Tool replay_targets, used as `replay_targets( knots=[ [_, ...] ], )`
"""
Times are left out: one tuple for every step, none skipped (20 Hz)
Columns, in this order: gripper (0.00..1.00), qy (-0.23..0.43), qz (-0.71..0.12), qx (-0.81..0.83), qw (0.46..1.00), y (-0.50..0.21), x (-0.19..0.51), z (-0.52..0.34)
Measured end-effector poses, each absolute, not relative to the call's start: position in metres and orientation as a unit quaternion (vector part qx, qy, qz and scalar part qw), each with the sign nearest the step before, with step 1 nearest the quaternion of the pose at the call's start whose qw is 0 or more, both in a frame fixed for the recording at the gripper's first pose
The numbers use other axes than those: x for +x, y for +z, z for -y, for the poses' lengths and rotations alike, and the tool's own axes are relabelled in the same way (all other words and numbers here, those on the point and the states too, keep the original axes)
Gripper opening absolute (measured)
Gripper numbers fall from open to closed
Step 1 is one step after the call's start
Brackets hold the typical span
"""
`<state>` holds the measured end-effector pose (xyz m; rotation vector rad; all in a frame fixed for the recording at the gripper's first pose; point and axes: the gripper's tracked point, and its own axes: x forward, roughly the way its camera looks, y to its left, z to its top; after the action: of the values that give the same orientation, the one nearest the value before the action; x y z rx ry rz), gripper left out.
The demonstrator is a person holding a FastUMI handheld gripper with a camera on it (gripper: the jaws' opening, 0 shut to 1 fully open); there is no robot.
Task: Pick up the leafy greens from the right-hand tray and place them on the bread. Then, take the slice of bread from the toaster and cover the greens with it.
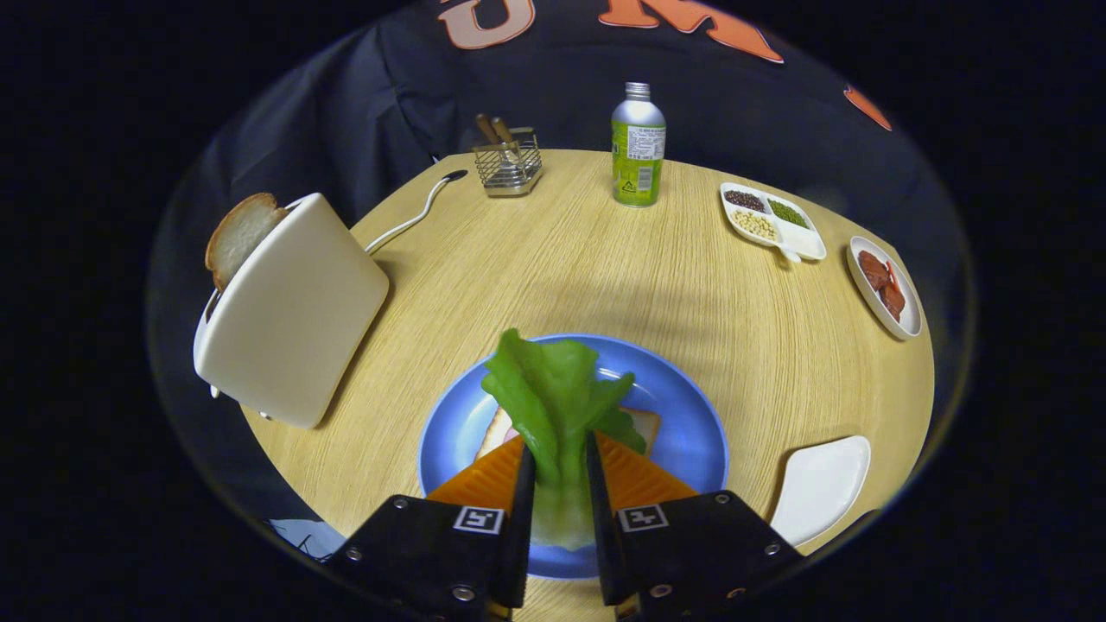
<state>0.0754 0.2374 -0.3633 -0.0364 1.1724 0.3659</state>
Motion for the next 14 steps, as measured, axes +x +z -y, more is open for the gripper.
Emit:
replay_targets(
  knots=[
    [0.44, 0.175, -0.546, -0.015, 0.819, -0.354, 0.076, -0.243],
    [0.48, 0.176, -0.542, -0.012, 0.822, -0.343, 0.079, -0.247],
    [0.56, 0.177, -0.533, -0.011, 0.827, -0.332, 0.083, -0.252],
    [0.59, 0.178, -0.526, -0.01, 0.832, -0.321, 0.088, -0.257],
    [0.63, 0.179, -0.519, -0.008, 0.836, -0.31, 0.092, -0.262],
    [0.65, 0.18, -0.516, -0.003, 0.838, -0.299, 0.095, -0.269],
    [0.68, 0.184, -0.514, 0.003, 0.838, -0.288, 0.098, -0.277],
    [0.71, 0.188, -0.511, 0.008, 0.838, -0.278, 0.1, -0.285],
    [0.74, 0.194, -0.508, 0.008, 0.839, -0.269, 0.102, -0.292],
    [0.75, 0.199, -0.504, 0.005, 0.84, -0.261, 0.104, -0.299],
    [0.8, 0.204, -0.505, 0.004, 0.839, -0.253, 0.103, -0.307],
    [0.84, 0.211, -0.507, 0.008, 0.836, -0.245, 0.102, -0.317],
    [0.87, 0.216, -0.508, 0.013, 0.834, -0.236, 0.104, -0.327],
    [0.89, 0.222, -0.509, 0.015, 0.832, -0.228, 0.103, -0.338]
  ],
)
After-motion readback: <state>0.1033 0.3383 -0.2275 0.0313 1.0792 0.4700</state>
